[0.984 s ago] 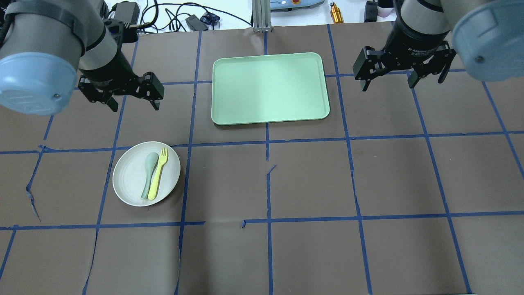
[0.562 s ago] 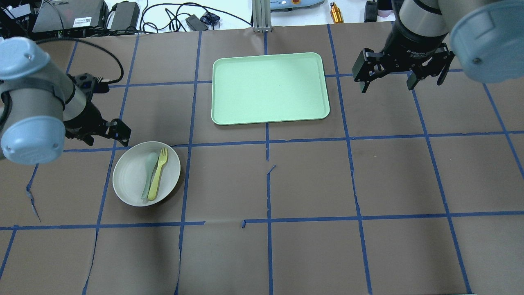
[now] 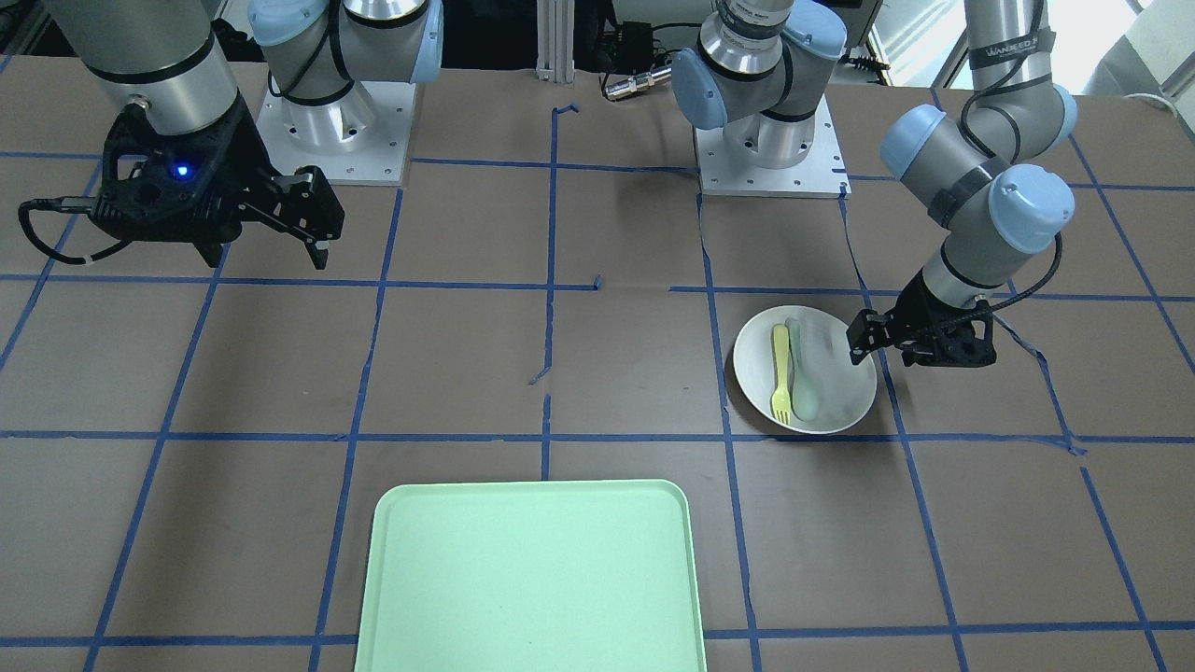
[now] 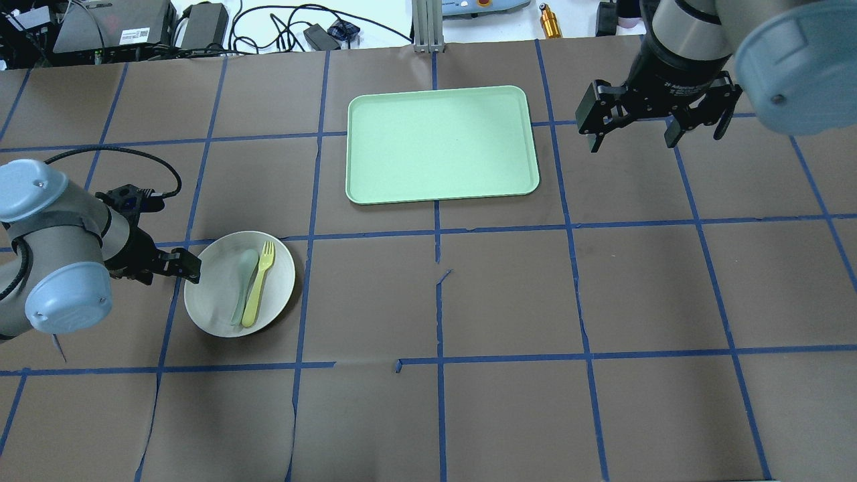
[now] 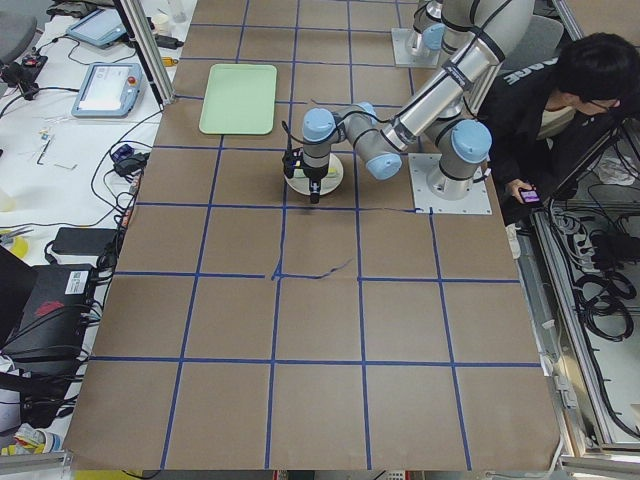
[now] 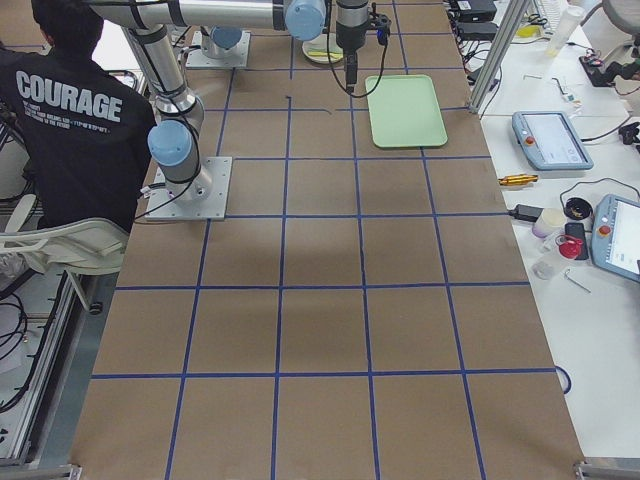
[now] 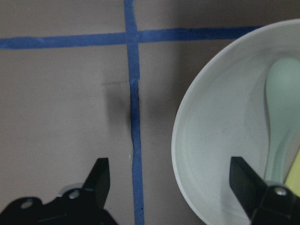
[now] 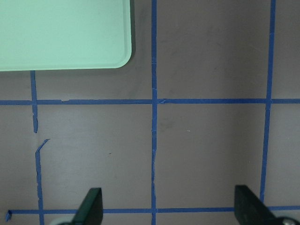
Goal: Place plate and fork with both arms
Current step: 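Lower the left gripper to the rim of the white plate, then close the left gripper on the plate rim, then slide the plate with the left gripper onto the green tray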
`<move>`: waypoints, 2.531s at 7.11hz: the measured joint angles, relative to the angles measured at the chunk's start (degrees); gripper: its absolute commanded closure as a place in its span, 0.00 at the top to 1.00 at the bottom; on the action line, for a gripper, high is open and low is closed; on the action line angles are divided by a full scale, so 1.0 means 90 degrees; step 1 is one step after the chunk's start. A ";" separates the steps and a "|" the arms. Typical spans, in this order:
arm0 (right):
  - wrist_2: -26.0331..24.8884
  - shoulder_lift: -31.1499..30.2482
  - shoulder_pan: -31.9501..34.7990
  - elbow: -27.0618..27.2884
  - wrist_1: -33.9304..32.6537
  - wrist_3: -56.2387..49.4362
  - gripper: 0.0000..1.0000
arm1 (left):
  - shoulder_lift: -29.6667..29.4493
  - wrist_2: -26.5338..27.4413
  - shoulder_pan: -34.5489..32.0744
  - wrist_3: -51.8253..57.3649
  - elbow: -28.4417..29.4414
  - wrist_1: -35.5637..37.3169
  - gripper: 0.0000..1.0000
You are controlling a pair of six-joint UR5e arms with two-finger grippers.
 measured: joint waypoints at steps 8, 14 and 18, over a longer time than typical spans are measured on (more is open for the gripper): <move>0.0000 -0.0003 0.0001 -0.0006 0.0000 -0.0009 1.00 | -0.0169 -0.0672 0.0021 -0.0658 0.0281 -0.0157 0.00; -0.0029 0.0001 -0.0008 -0.0026 -0.0026 0.0006 1.00 | -0.1517 -0.2463 -0.2174 -0.2608 0.3258 -0.1683 0.00; -0.0022 0.0001 -0.0008 -0.0017 -0.0027 0.0000 1.00 | -0.3620 -0.1924 -0.3464 -0.4403 0.5655 -0.1630 0.00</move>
